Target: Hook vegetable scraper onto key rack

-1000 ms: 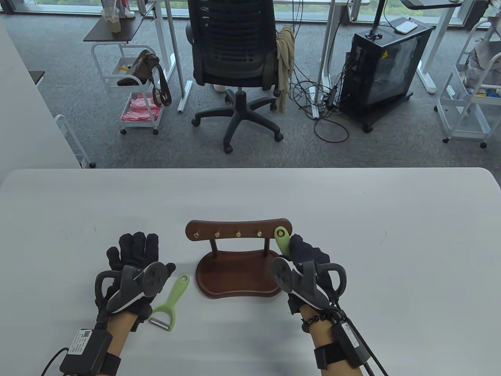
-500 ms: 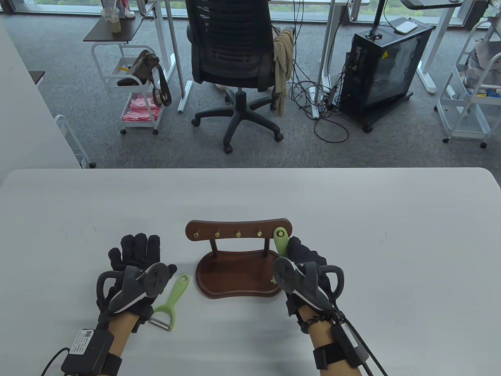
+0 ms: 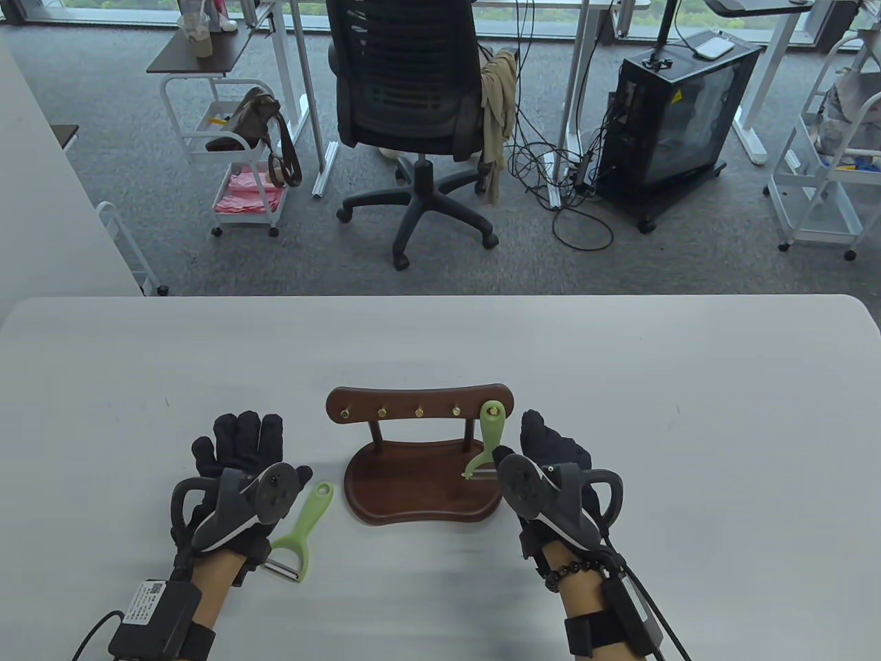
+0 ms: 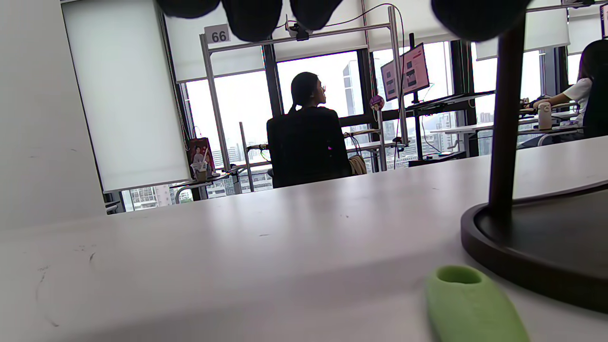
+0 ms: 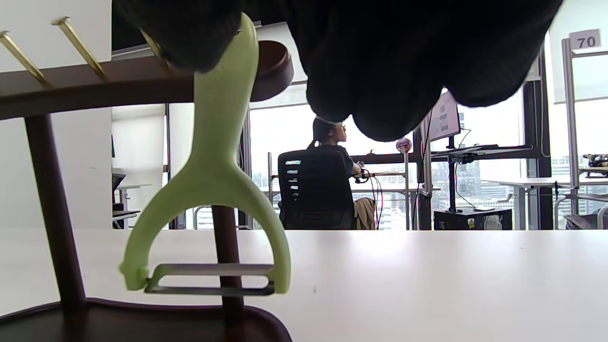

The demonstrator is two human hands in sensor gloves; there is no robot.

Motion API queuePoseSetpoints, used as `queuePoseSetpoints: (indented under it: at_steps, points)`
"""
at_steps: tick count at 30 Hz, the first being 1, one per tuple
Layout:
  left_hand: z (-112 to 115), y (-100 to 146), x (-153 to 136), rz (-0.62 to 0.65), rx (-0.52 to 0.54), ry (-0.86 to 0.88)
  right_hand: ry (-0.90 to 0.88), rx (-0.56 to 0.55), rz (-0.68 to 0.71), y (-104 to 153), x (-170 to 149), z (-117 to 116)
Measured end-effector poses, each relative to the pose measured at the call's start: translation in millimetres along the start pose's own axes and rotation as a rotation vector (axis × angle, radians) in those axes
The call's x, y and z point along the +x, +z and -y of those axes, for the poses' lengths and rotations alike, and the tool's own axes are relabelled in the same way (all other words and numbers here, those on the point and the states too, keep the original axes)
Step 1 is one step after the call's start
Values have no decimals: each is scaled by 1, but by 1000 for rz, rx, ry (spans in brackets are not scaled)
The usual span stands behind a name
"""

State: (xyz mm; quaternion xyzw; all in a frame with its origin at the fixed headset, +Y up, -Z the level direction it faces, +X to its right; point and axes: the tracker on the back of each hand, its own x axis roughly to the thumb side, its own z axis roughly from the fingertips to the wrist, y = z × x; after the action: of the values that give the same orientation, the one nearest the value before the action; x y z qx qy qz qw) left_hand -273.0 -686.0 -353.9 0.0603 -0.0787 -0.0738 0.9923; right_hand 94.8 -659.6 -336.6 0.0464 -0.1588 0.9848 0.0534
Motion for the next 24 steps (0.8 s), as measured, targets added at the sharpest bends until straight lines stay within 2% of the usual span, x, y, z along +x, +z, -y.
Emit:
queuePoseSetpoints:
  at_steps: [5,8,18,24]
  points:
    - [1,0,1,5,-1,0,23,68,0,3,-17,0]
    - [1,1,2,6,-2,0,-16,171,20,4,-25,-4]
    - [2,2,5,13,-28,21,62,346,52,4,-28,-14]
    - [7,2,11,28,-76,43,58,384,34,4,-33,-17]
